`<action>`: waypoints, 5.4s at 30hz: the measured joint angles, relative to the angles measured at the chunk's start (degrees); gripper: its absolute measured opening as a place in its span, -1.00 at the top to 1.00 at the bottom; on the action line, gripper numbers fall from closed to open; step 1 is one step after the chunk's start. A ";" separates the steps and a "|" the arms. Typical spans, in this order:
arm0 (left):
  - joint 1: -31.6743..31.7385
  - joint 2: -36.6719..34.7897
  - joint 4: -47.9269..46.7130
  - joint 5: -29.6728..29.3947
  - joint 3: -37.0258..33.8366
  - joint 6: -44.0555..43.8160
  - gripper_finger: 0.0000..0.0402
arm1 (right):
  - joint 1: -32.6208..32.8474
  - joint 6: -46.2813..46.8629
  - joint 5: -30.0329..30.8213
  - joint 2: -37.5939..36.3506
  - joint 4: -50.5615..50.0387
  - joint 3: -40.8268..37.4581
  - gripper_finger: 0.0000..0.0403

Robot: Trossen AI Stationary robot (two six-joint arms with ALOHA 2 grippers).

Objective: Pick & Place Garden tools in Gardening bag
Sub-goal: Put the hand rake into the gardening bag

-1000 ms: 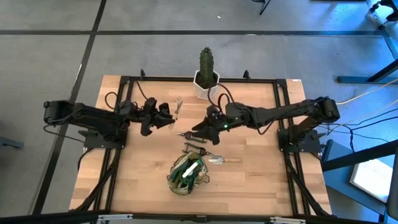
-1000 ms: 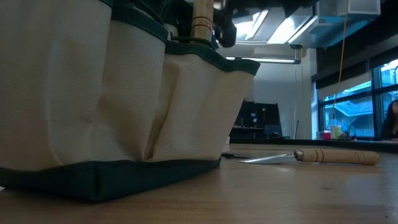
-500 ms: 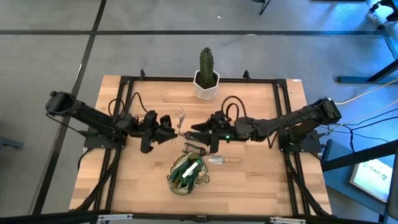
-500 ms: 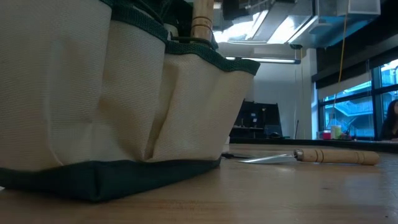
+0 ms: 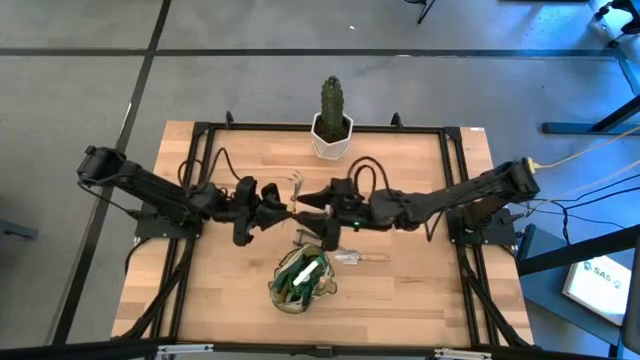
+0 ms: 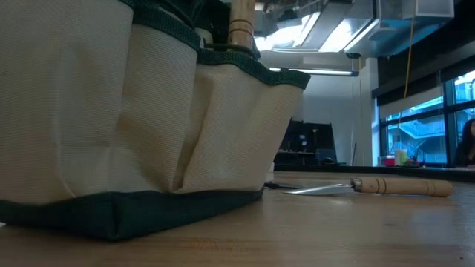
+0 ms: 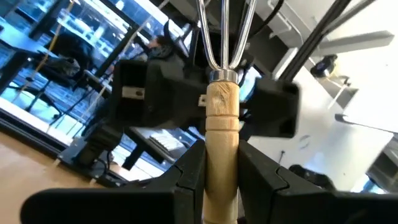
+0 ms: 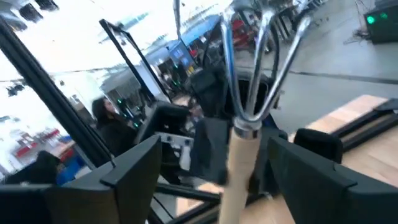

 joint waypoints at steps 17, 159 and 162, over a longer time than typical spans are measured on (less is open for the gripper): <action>0.88 4.16 0.33 3.04 3.89 1.05 0.68 | -0.01 -1.30 -0.02 1.64 -9.53 5.44 -0.52; -26.96 20.65 -50.85 -18.09 17.23 -34.48 0.99 | 16.67 -2.36 16.31 18.57 -32.37 22.68 0.67; -28.21 20.45 -51.41 -19.55 17.23 -36.22 0.99 | 16.60 -3.01 16.12 21.69 -35.92 27.30 0.67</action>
